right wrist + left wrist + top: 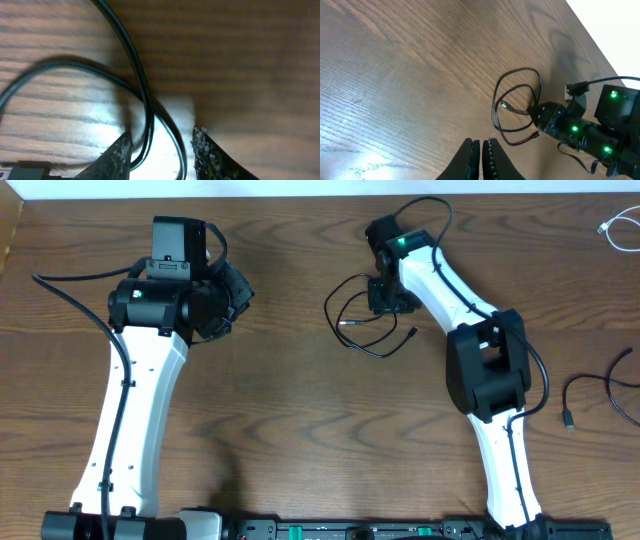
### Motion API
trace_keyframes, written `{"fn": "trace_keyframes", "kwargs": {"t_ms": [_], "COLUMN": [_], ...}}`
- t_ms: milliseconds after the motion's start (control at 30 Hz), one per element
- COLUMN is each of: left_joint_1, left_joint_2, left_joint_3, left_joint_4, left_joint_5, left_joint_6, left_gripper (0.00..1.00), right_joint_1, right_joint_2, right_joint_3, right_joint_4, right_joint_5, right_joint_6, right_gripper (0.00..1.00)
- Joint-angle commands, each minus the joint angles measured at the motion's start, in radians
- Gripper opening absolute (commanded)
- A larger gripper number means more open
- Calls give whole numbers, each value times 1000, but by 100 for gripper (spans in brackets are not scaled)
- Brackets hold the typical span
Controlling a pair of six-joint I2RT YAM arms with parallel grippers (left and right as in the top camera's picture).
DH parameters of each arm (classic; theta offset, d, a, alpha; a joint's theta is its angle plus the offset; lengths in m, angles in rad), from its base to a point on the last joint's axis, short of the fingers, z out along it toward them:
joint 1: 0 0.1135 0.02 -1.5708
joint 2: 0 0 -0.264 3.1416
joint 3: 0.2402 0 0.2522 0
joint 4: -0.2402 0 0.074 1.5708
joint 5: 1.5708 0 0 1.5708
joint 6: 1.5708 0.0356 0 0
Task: Untangle cables
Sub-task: 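Grasp the black cable bundle at the pile with the right gripper, then carry the black cables right with the right gripper and release them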
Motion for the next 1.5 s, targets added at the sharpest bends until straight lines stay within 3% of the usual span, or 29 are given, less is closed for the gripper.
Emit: {"fn": "trace_keyframes", "kwargs": {"t_ms": [0,133,300,367,667,867,1133,1367,1467], "left_joint_1": [2,2,2,2,2,2,2,2,2], "left_joint_2": [-7,-7,-7,-7,-7,-7,-7,-7,-7], "left_joint_3": [-6,-6,-6,-6,-6,-6,-6,-6,-6], "left_joint_4": [-5,-18,-37,-37,-36,-26,-25,-25,-26], "left_joint_5": [5,5,4,4,4,4,5,5,5], "left_joint_6": [-5,-5,-5,-5,-5,-5,-5,-5,-5], "left_gripper": [9,9,10,9,10,10,10,10,10], "right_joint_1": [16,29,18,7,-61,-171,-475,-718,-822], "right_joint_2": [25,25,25,25,-10,-146,-344,-359,-360], "right_joint_3": [-22,-64,-91,-91,-57,-31,-31,-31,-31], "right_joint_4": [-26,-34,-65,-82,-121,-157,-172,-194,-171], "right_joint_5": [-2,25,26,28,27,16,22,-35,44], "right_joint_6": [139,149,148,139,-66,-126,-126,-149,-66], "right_gripper": [32,27,12,1,1,1,1,1,1]}}
